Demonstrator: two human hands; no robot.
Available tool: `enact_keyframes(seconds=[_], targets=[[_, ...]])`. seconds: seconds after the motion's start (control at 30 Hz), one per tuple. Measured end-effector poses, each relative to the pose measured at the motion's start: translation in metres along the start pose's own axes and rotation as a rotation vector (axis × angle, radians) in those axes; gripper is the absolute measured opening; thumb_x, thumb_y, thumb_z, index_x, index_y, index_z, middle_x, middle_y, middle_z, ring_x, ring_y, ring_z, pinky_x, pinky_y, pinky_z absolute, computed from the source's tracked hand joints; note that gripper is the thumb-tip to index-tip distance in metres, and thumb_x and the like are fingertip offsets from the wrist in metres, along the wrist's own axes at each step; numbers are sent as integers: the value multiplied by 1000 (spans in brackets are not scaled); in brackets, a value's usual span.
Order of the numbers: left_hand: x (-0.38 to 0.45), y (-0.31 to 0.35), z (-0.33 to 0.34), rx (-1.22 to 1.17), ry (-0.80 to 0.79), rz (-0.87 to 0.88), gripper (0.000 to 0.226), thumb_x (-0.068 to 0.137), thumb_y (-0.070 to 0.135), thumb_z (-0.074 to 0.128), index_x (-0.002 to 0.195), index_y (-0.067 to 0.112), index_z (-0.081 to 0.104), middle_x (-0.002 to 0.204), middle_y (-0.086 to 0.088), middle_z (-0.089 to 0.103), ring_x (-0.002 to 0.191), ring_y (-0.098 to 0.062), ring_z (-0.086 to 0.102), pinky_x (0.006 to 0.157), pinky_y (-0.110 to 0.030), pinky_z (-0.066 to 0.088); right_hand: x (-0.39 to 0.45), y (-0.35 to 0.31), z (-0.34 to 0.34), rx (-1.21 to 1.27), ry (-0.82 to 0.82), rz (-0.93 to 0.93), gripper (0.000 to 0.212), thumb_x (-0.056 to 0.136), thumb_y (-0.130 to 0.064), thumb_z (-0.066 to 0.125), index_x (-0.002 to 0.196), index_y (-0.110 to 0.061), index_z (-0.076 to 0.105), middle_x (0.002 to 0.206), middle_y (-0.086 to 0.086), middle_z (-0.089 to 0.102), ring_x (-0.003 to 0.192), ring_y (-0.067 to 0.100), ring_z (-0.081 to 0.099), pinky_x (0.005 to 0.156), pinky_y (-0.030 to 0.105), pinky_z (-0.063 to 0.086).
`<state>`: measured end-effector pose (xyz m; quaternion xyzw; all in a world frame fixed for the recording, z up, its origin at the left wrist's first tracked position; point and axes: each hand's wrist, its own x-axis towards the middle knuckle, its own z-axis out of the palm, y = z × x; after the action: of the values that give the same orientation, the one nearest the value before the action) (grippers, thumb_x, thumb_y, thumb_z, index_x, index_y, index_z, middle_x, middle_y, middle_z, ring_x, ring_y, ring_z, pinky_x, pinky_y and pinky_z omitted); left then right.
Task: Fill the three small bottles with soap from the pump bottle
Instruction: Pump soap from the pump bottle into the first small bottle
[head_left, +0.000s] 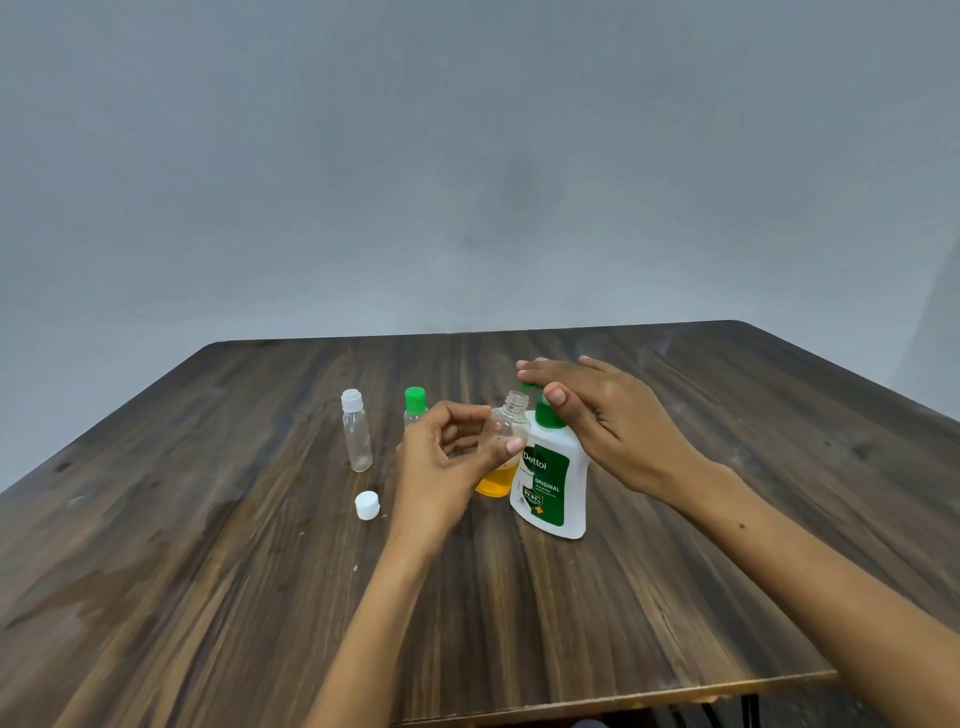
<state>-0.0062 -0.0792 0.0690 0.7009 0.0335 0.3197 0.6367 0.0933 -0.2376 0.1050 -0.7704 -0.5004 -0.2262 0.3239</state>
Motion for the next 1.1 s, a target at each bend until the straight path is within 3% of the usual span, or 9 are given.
enact_keyframes(seconds=[0.3, 0.7, 0.93, 1.1], targets=[[0, -1, -1, -11, -1, -4, 38, 61, 25, 83, 94, 20, 66, 97, 3, 74, 93, -9, 71, 77, -18, 56, 1, -2, 2, 41, 22, 30, 83, 92, -71, 8, 120, -19, 67, 127, -9, 64, 125, 5, 52, 109, 44, 37], [0, -1, -1, 0, 5, -3, 34, 67, 16, 84, 95, 19, 66, 96, 5, 73, 91, -6, 70, 73, -13, 54, 4, 0, 1, 79, 14, 41, 85, 91, -73, 7, 118, -20, 68, 123, -7, 66, 122, 7, 56, 110, 43, 36], [1, -1, -1, 4, 3, -1, 39, 62, 24, 84, 97, 19, 67, 97, 3, 74, 94, -9, 71, 80, -20, 56, 5, -2, -3, 70, -4, 43, 87, 90, -74, 6, 122, -20, 67, 128, -9, 63, 125, 5, 52, 112, 41, 34], [0, -2, 0, -2, 5, 2, 42, 58, 30, 83, 96, 20, 67, 96, 3, 74, 93, -9, 71, 77, -19, 56, 4, -3, 1, 133, 26, 56, 85, 90, -74, 9, 115, -20, 70, 121, -9, 67, 120, 5, 57, 109, 42, 36]])
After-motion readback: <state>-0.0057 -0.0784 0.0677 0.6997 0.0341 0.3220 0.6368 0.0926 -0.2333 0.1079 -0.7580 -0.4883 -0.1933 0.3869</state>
